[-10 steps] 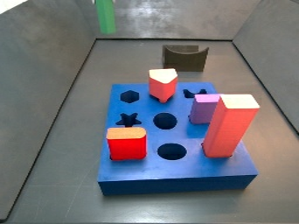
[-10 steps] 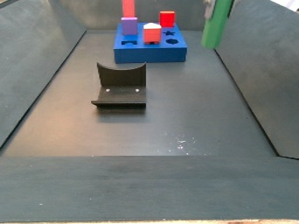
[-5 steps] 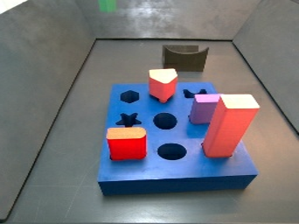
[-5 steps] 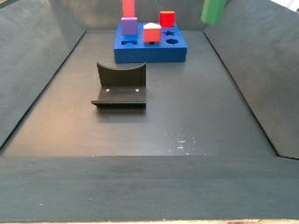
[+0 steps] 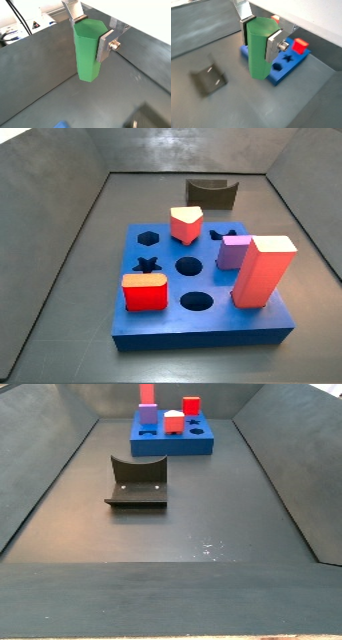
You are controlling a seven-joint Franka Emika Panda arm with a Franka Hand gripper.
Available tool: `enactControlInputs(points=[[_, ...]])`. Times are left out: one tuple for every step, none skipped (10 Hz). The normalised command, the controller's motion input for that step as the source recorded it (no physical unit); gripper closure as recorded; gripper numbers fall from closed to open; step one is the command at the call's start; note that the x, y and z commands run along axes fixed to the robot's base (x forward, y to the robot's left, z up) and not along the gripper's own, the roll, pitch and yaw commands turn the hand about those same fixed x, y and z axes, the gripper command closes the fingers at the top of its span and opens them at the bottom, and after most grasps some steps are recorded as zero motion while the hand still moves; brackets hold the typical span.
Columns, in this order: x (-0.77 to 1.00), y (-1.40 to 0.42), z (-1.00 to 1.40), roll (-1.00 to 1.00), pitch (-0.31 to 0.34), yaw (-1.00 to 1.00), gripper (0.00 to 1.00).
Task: Pick up the hexagon object. Move up. Move to above the board. Insert the hexagon object.
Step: Move to above the board, then insert the hexagon object.
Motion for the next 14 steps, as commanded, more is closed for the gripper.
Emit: enactControlInputs(points=[[0.51, -1.0, 0.15, 0.2, 0.291, -0.66, 1.0], [0.54, -1.0, 0.16, 0.08, 0.272, -0.36, 1.0], [0.55, -1.0, 0.16, 0.03, 0.217, -0.13, 1.0], [0.56, -1.0, 0.16, 0.01, 0.173, -0.01, 1.0], [0.57, -1.0, 0.17, 0.0, 0.143, 0.0, 1.0], [0.58, -0.99, 0.17, 0.01, 0.132, 0.0, 1.0], [0.4, -0.61, 0.11, 0.03, 0.137, 0.0, 1.0], [0.26, -0.34, 0.06, 0.05, 0.136, 0.01, 1.0], [0.23, -0.06, 0.0, 0.0, 0.0, -0.12, 1.0], [0.28, 0.0, -0.03, 0.0, 0.0, -0.11, 1.0], [0.26, 0.0, -0.06, 0.0, 0.0, -0.1, 1.0], [0.23, 0.0, -0.11, 0.0, 0.0, -0.15, 1.0], [0.31, 0.0, -0.23, 0.02, 0.0, -0.17, 1.0], [0.36, -0.08, -0.4, 0.03, 0.0, -0.16, 1.0]])
